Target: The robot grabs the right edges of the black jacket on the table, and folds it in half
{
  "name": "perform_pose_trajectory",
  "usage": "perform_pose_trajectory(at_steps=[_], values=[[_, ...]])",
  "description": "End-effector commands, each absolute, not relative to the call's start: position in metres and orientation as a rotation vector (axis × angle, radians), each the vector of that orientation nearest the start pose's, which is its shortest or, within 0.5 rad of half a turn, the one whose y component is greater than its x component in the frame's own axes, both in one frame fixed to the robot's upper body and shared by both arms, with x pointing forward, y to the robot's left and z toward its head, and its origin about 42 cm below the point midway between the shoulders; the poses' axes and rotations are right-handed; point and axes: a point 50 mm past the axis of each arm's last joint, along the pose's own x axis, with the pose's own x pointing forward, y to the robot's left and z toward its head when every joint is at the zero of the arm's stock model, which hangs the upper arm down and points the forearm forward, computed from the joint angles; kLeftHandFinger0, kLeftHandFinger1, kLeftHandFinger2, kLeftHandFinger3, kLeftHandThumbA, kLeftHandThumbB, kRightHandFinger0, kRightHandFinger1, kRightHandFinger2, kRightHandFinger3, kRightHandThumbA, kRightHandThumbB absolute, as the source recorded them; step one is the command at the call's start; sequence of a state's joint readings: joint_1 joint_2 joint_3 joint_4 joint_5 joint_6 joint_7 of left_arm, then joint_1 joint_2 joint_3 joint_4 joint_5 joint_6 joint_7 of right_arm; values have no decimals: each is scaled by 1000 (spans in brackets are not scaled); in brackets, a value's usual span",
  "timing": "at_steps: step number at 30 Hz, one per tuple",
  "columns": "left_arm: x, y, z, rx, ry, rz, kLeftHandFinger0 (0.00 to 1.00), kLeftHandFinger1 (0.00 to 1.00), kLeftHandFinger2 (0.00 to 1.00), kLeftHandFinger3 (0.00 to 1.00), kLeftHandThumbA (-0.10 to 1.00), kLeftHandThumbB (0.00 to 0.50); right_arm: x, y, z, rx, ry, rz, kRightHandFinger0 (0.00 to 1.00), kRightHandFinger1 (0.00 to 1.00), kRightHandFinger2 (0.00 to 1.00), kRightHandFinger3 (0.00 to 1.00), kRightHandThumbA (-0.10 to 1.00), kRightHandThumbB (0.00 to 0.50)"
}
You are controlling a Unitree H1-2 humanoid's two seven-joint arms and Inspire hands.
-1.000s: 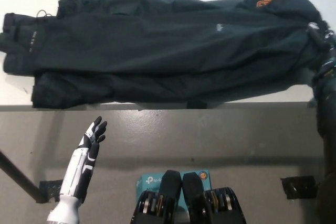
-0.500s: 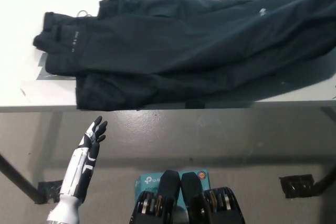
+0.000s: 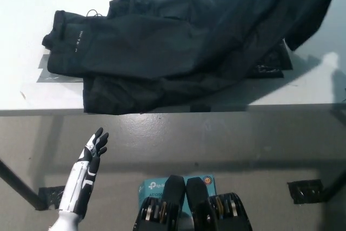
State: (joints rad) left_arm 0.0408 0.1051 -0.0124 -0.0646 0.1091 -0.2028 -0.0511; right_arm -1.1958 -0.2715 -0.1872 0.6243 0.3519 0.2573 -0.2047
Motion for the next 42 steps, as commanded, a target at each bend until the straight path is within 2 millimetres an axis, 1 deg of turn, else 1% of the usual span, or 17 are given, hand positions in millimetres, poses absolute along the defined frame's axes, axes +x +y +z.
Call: perform_pose_trajectory(at_steps=[1, 5, 9, 10, 12, 16, 18, 20, 21, 24, 25, 27, 29, 33, 40, 41, 42], values=[[272, 240, 130, 222, -287, -88, 1000, 1000, 1000, 1000, 1000, 308, 547, -202, 533, 43, -492, 52, 33, 527, 856, 846, -100, 174], [273, 241, 131, 225, -290, -91, 1000, 1000, 1000, 1000, 1000, 319, 549, -153, 540, -133, -541, 174, 0, 456, 800, 866, -100, 224], [274, 239, 132, 223, -302, -92, 1000, 1000, 1000, 1000, 1000, 306, 543, -100, 545, -355, -589, 230, 0, 423, 755, 864, -100, 190], [275, 238, 133, 228, -305, -93, 1000, 1000, 1000, 1000, 1000, 300, 542, -88, 545, -404, -610, 244, 172, 597, 776, 821, -100, 193], [275, 238, 134, 231, -305, -96, 1000, 1000, 1000, 1000, 1000, 301, 539, -60, 542, -488, -630, 294, 7, 288, 527, 666, -100, 174], [276, 236, 134, 232, -301, -103, 1000, 1000, 1000, 1000, 1000, 308, 532, -18, 524, -636, -638, 370, 0, 300, 676, 592, -100, 196], [277, 235, 134, 229, -303, -108, 1000, 1000, 1000, 1000, 1000, 308, 530, 2, 509, -675, -615, 425, 0, 270, 617, 519, -100, 178], [278, 233, 136, 232, -303, -120, 1000, 1000, 1000, 1000, 1000, 301, 529, 27, 485, -698, -642, 496, 0, 285, 686, 616, -100, 173], [279, 233, 136, 234, -304, -122, 1000, 1000, 1000, 1000, 1000, 302, 529, 27, 483, -700, -642, 498, 52, 366, 749, 660, -100, 223], [280, 229, 137, 225, -301, -128, 1000, 1000, 1000, 1000, 1000, 301, 526, 49, 463, -761, -669, 525, 256, 565, 877, 726, -100, 188], [280, 229, 137, 230, -304, -130, 1000, 1000, 1000, 1000, 1000, 298, 526, 53, 460, -757, -663, 529, 287, 529, 772, 685, -100, 188], [281, 229, 138, 246, -309, -131, 1000, 1000, 1000, 1000, 1000, 294, 526, 65, 448, -758, -629, 542, 33, 372, 703, 669, -100, 194], [281, 228, 140, 237, -309, -135, 1000, 1000, 1000, 1000, 1000, 290, 526, 73, 432, -785, -578, 557, 1, 324, 770, 738, -100, 188], [281, 227, 140, 244, -298, -150, 1000, 1000, 1000, 1000, 1000, 310, 526, 78, 394, -811, -511, 571, 42, 491, 871, 862, -100, 160], [284, 224, 147, 265, -303, -166, 1000, 1000, 1000, 1000, 1000, 317, 524, 83, 352, -843, -369, 592, 35, 496, 843, 847, -100, 171], [285, 224, 148, 268, -306, -169, 1000, 1000, 1000, 1000, 1000, 314, 523, 86, 351, -842, -334, 610, 173, 670, 999, 943, 35, 252], [285, 223, 148, 267, -308, -172, 1000, 1000, 1000, 1000, 1000, 314, 523, 87, 351, -855, -319, 624, 317, 709, 804, 762, 94, 241]])
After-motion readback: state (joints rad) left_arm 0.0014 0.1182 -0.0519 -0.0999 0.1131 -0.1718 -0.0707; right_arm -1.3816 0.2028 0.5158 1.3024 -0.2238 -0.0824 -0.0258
